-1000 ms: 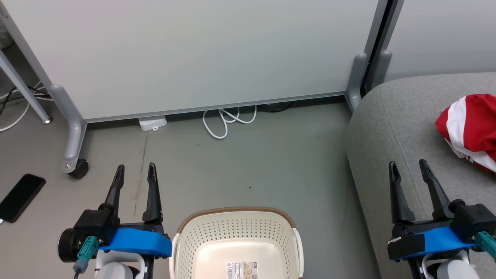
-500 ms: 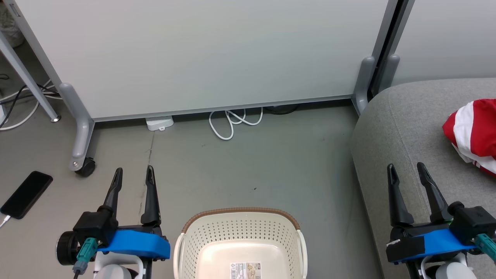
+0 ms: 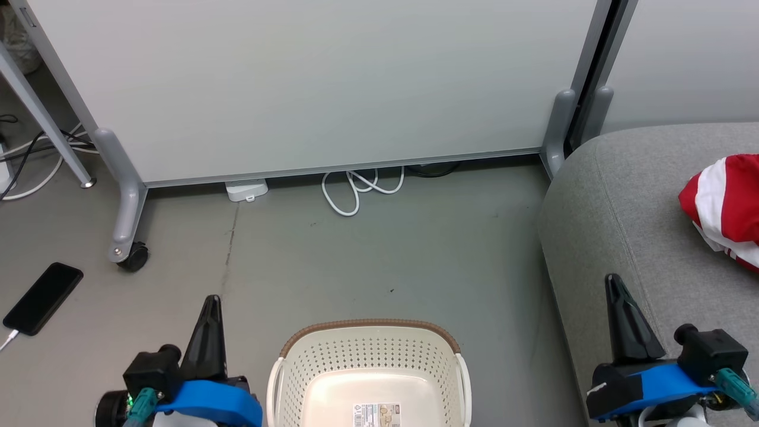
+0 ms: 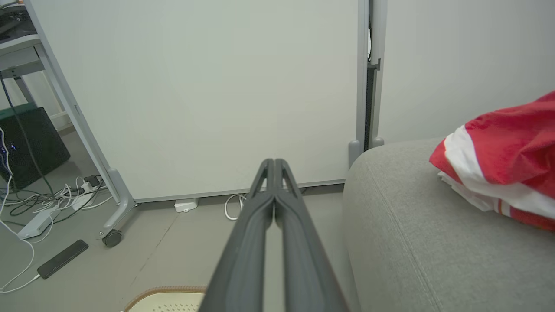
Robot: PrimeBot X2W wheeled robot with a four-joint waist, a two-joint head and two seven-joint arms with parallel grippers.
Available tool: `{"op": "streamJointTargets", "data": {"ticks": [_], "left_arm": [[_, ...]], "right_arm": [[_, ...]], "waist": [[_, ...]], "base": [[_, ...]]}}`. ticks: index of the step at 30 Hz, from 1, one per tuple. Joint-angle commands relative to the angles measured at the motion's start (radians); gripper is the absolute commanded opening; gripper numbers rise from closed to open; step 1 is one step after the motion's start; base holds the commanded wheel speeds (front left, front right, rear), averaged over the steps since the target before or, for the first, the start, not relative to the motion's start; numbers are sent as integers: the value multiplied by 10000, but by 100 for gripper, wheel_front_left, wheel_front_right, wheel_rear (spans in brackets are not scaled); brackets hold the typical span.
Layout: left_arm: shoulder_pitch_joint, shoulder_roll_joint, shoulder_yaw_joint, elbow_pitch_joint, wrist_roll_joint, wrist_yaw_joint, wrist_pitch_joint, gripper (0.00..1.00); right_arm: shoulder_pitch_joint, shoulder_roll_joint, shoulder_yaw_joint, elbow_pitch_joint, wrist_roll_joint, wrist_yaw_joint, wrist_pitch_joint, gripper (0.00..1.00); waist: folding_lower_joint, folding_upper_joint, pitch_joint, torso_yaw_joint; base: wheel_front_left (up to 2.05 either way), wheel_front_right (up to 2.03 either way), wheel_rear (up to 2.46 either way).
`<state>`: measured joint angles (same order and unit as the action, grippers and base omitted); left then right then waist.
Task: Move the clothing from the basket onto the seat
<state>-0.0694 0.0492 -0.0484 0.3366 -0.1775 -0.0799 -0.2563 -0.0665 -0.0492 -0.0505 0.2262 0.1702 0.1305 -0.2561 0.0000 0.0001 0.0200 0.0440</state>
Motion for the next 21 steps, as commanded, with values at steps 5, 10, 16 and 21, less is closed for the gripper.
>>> {"op": "streamJointTargets", "data": {"ticks": [5, 10, 16, 21], "left_arm": [[-163, 3, 209, -67, -1203, -44, 375, 0], [-165, 4, 288, -158, -2143, -79, 592, 0], [-178, 6, 386, -248, -3193, -115, 841, 0], [-199, 7, 476, -309, -4019, -149, 1048, 0]], "right_arm": [[-102, -5, -90, -7, 1223, 0, 343, 0], [-114, -6, -118, -15, 2162, 0, 570, 0], [-138, -8, -155, -15, 3217, 1, 830, 0], [-164, -9, -188, -7, 4044, 1, 1041, 0]], "waist": [[0, -1, -9, -21], [0, -1, -16, -39], [0, -1, -23, -60], [0, -1, -30, -77]], "base": [[0, 0, 0], [0, 0, 0], [0, 0, 0], [0, 0, 0]]}}
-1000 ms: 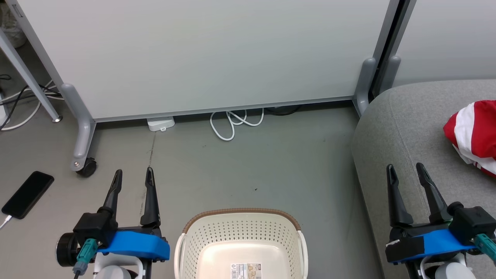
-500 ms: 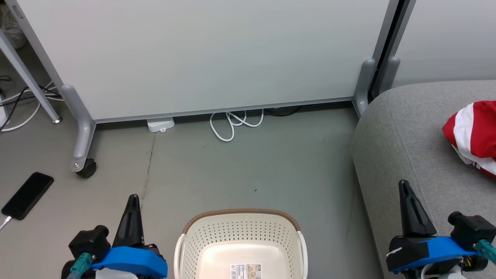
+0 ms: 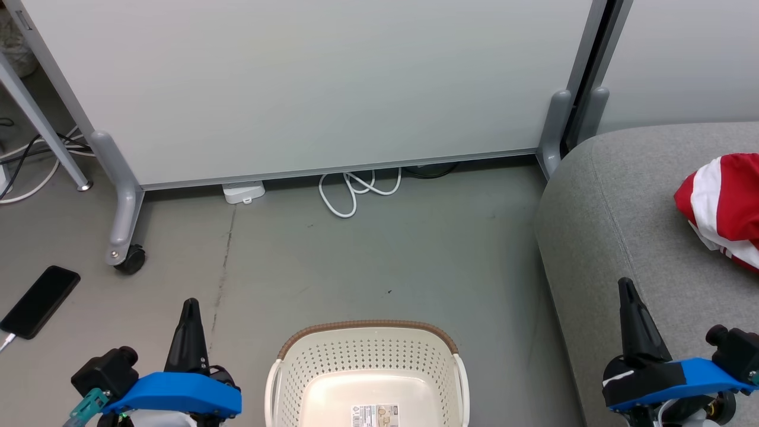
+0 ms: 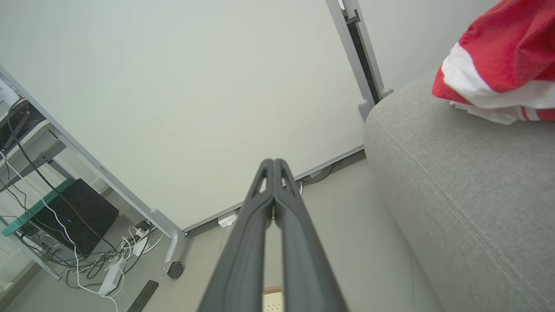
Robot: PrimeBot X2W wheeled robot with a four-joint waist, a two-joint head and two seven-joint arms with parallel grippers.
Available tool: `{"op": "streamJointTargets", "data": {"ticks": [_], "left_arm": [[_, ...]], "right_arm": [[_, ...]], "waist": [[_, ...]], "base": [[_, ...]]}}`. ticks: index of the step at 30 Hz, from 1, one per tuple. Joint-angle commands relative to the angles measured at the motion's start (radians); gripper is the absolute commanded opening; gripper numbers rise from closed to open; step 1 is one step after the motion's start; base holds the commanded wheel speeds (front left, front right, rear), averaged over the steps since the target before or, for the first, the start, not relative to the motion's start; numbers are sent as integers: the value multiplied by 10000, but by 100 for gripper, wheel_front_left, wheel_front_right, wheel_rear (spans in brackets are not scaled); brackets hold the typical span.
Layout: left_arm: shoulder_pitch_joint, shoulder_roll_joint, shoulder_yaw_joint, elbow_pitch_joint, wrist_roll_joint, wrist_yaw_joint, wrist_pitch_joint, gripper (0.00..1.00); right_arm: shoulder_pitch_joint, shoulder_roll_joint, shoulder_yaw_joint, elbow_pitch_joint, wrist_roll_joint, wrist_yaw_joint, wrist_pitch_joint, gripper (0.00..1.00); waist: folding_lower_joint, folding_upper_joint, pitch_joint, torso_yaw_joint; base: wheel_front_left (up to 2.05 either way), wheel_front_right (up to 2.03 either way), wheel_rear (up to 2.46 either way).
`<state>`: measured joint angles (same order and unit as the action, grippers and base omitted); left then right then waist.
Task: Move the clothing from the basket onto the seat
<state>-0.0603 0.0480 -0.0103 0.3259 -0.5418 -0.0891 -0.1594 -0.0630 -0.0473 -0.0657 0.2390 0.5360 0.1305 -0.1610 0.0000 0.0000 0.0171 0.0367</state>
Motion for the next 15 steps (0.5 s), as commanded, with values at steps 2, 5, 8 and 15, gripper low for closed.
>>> {"op": "streamJointTargets", "data": {"ticks": [2, 5, 8, 15], "left_arm": [[-298, 19, 130, -224, -691, -68, 161, 0], [-305, 19, 164, -245, -1003, -78, 238, 0], [-320, 20, 214, -274, -1453, -93, 355, 0], [-353, 21, 324, -339, -2448, -132, 612, 0]], "right_arm": [[-209, -29, -50, -132, 705, 1, 170, 0], [-220, -29, -64, -128, 1015, 1, 250, 0], [-236, -30, -84, -121, 1467, 1, 368, 0], [-272, -32, -129, -105, 2472, 2, 625, 0]], "waist": [[0, 0, -4, -12], [0, 0, -7, -19], [0, 0, -11, -29], [0, 0, -20, -54]], "base": [[0, 0, 0], [0, 0, 0], [0, 0, 0], [0, 0, 0]]}}
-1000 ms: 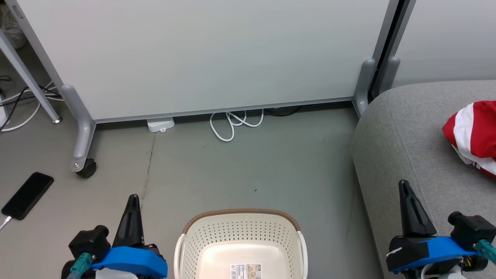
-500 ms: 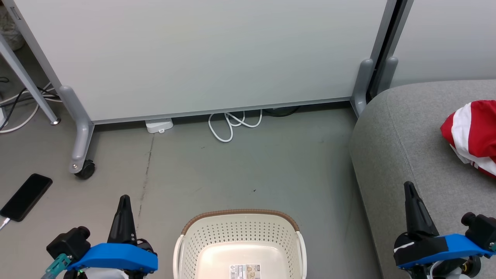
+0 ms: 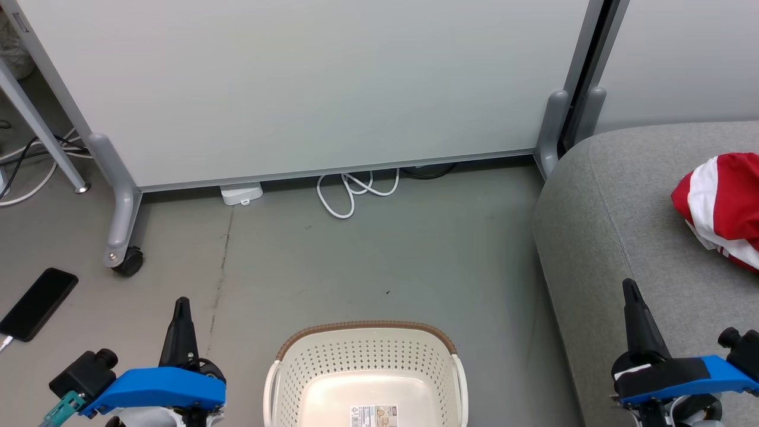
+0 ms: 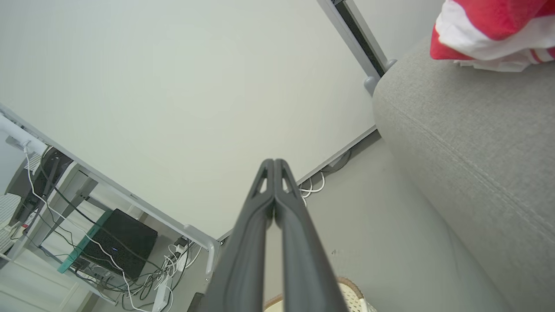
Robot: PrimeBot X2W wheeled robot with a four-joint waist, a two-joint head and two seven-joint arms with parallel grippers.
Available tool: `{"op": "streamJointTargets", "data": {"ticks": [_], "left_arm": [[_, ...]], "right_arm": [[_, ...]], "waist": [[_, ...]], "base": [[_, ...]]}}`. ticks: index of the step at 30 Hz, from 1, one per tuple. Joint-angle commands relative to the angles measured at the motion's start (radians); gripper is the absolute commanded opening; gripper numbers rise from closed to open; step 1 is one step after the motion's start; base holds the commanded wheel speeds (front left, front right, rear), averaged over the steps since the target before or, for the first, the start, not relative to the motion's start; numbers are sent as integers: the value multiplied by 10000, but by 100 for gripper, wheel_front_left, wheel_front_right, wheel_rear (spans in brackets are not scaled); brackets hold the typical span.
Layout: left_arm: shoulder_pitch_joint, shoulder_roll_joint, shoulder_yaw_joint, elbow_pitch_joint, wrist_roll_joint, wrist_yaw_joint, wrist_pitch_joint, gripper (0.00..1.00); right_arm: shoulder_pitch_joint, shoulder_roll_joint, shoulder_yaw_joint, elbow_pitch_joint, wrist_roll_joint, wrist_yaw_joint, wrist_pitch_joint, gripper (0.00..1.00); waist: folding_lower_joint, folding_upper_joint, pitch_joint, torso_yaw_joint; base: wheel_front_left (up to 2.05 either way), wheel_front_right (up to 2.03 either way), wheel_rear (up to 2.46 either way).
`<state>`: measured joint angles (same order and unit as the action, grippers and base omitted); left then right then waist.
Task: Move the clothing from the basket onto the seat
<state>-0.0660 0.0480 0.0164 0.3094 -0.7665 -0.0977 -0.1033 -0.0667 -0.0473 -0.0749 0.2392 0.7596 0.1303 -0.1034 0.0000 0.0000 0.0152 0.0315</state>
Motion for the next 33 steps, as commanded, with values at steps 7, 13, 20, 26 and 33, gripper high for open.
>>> {"op": "streamJointTargets", "data": {"ticks": [7, 13, 20, 26, 33], "left_arm": [[-324, 23, 168, -235, -1125, -84, 288, 0], [-340, 24, 254, -278, -1867, -108, 487, 0], [-365, 25, 341, -329, -2678, -139, 693, 0], [-377, 26, 422, -371, -3330, -172, 863, 0], [-391, 27, 508, -409, -4051, -197, 1047, 0]], "right_arm": [[-272, -34, -78, -91, 1158, 4, 288, 0], [-301, -35, -112, -78, 1909, 4, 484, 0], [-325, -37, -147, -63, 2730, 4, 692, 0], [-345, -38, -177, -51, 3382, 5, 864, 0], [-374, -39, -209, -36, 4103, 5, 1045, 0]], "waist": [[0, 0, -10, -26], [0, 0, -18, -47], [0, 0, -28, -72], [0, 0, -36, -93], [0, 0, -45, -118]], "base": [[0, 0, 0], [0, 0, 0], [0, 0, 0], [0, 0, 0], [0, 0, 0]]}}
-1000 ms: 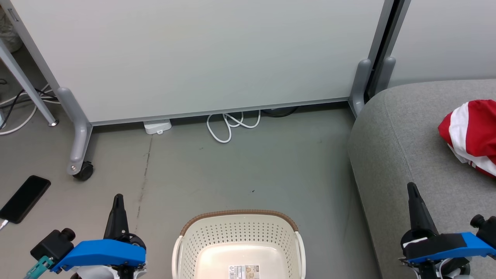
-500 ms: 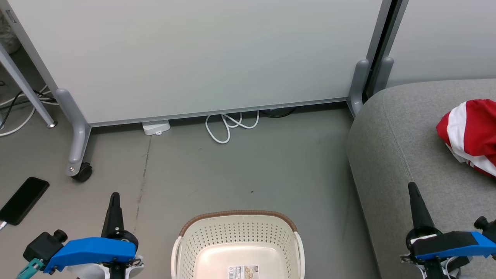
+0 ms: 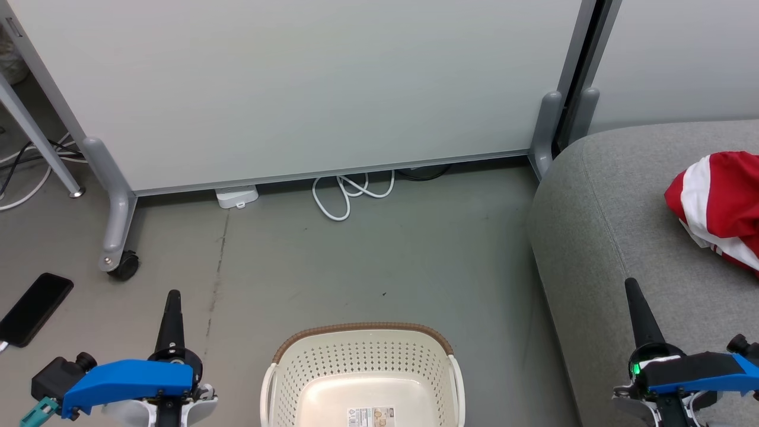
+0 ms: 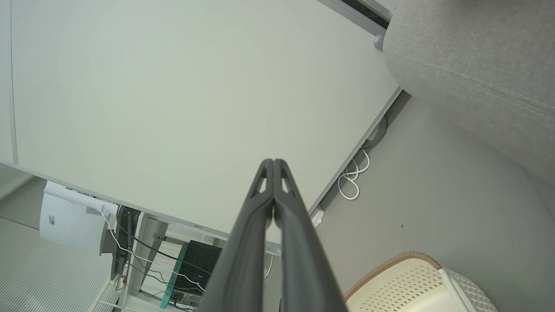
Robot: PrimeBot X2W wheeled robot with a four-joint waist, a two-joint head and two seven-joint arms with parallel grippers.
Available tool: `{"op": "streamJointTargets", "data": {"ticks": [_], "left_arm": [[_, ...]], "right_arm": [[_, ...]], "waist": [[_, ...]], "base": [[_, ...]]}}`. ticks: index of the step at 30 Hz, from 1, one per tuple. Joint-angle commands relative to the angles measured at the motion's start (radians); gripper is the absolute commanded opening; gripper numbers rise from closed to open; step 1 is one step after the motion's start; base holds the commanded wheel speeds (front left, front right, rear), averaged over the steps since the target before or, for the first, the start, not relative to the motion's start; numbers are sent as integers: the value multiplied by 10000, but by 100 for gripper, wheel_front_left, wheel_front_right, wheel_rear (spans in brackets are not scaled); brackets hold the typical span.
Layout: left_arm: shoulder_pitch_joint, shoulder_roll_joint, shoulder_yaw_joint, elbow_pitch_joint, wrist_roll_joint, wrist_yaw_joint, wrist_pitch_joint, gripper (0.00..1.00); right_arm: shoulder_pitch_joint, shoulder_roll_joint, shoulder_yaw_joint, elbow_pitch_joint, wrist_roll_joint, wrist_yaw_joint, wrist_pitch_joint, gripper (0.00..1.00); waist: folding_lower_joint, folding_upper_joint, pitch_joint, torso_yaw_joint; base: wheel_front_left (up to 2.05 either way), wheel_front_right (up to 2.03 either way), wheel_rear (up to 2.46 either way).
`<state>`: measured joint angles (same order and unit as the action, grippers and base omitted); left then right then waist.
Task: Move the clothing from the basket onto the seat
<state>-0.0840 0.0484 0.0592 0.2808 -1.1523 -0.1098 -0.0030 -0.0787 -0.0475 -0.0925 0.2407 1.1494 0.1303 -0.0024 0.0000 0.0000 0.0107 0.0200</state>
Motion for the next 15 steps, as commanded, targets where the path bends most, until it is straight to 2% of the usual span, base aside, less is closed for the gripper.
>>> {"op": "streamJointTargets", "data": {"ticks": [1, 15], "left_arm": [[-214, 24, 92, -129, -296, -74, 80, 0], [-253, 24, 230, -208, -1598, -129, 410, 0]], "right_arm": [[-257, -38, -37, -50, 302, 5, 69, 0], [-276, -41, -93, -23, 1613, 6, 404, 0]], "waist": [[0, 0, -2, -6], [0, 0, -21, -56]], "base": [[0, 0, 0], [0, 0, 0]]}}
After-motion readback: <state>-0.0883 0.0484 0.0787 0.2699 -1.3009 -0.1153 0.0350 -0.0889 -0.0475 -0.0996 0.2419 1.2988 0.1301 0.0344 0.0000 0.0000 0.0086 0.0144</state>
